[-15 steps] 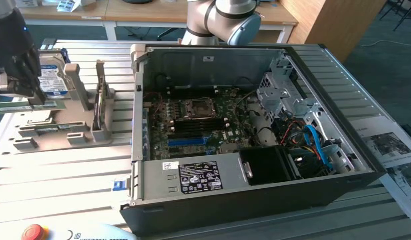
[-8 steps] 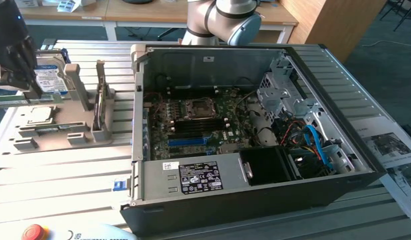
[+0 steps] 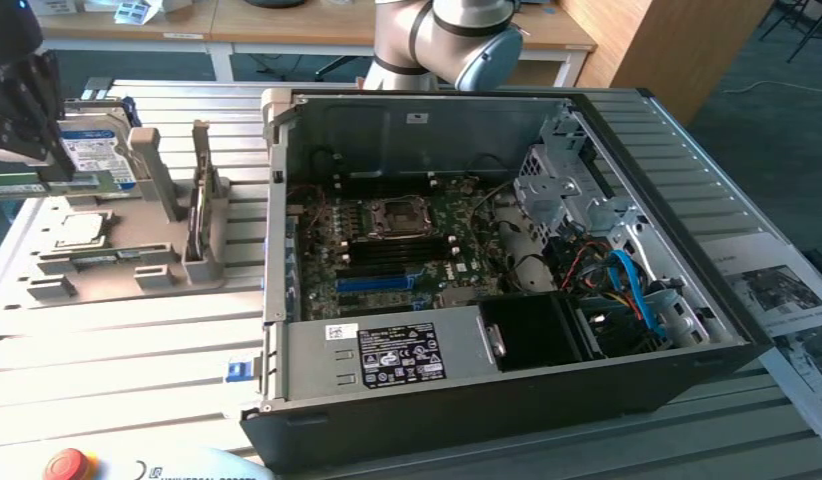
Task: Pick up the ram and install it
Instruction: 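Pick up the ram and move it above insertion slot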
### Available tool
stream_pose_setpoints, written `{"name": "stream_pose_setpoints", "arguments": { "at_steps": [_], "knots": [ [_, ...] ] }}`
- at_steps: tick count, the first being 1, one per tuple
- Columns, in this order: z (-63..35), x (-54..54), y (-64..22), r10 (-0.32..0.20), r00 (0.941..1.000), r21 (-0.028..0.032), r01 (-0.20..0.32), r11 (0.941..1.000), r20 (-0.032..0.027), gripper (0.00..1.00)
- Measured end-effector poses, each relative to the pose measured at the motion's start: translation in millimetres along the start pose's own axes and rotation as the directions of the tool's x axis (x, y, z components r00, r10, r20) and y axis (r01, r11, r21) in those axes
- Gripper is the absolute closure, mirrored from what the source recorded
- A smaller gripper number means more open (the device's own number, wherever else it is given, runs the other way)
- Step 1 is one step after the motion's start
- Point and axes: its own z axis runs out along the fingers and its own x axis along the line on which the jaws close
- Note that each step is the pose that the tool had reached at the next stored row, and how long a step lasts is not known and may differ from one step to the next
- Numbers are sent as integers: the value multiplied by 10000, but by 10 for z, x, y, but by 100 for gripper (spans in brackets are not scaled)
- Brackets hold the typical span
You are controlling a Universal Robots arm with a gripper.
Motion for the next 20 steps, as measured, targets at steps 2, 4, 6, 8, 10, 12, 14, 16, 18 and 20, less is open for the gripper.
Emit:
{"name": "stream_pose_setpoints", "arguments": {
  "at_steps": [2, 4, 6, 8, 10, 12, 14, 16, 18, 20],
  "knots": [
    [-44, -1, 2, 7, 10000, 0, -7, 10000, 0, 88],
    [-84, -2, 4, 13, 10000, -1, -13, 10000, 0, 88],
    [-123, -3, 5, 19, 10000, 0, -19, 10000, 0, 88],
    [-162, -4, 7, 24, 10000, 1, -24, 10000, 1, 88],
    [-188, -4, 9, 28, 10000, 1, -28, 10000, 1, 88],
    [-191, -4, 9, 29, 10000, 2, -29, 10000, 1, 88],
    [-191, -4, 9, 29, 10000, 2, -29, 10000, 2, 88],
    [-200, -5, 9, 29, 10000, -2, -29, 10000, -1, 88],
    [-233, -6, 11, 30, 10000, -1, -30, 10000, 0, 88],
    [-256, -6, 12, 30, 10000, 0, -30, 10000, 1, 88]
  ]
}}
